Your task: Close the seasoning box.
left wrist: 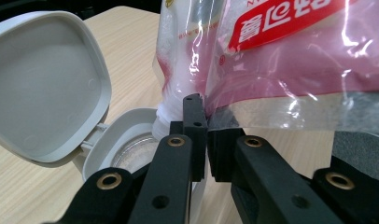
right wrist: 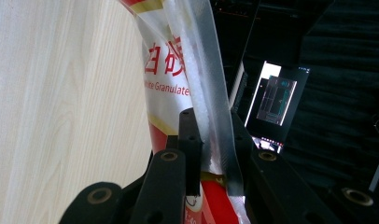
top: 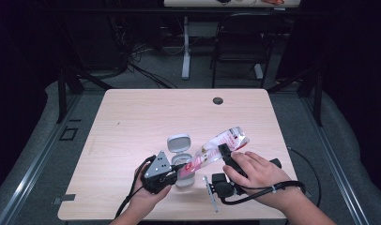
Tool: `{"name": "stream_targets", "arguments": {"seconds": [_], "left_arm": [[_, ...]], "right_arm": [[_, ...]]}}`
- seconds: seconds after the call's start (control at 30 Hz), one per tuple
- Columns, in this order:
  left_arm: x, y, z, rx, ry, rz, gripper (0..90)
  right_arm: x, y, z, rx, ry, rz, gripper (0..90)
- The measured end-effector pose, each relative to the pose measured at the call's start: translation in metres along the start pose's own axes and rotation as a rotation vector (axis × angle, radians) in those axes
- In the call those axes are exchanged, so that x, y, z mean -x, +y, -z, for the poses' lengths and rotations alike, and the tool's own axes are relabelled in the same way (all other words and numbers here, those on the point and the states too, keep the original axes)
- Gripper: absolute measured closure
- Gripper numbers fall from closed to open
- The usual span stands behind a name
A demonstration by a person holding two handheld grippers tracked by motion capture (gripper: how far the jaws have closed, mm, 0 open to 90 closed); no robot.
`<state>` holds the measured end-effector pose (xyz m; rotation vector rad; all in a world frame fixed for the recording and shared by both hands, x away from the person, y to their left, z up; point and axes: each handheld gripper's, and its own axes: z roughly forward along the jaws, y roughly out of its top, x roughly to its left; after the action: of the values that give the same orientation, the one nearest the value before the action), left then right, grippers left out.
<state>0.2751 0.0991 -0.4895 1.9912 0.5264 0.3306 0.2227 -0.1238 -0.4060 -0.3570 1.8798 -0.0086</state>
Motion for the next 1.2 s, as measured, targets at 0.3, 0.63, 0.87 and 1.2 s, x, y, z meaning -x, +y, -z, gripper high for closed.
{"name": "stream_targets", "arguments": {"seconds": [0.3,0.63,0.87,1.2], "left_arm": [[-0.0003,0.0001,0.0003,-0.001,-0.004,0.000,87.6],[0.0004,0.0002,0.0001,0.000,-0.003,-0.001,87.6],[0.0004,0.0002,0.0002,-0.001,-0.003,-0.001,87.7],[0.0002,0.0005,0.0008,-0.003,-0.005,-0.002,87.7]], "right_arm": [[0.0010,0.0010,0.0009,-0.007,0.000,0.009,80.8],[0.0016,0.0009,0.0018,-0.004,0.000,0.008,81.0],[0.0020,0.0018,0.0028,-0.010,-0.003,0.023,81.0],[0.0022,0.0020,0.0025,0.002,-0.003,0.022,81.1]]}}
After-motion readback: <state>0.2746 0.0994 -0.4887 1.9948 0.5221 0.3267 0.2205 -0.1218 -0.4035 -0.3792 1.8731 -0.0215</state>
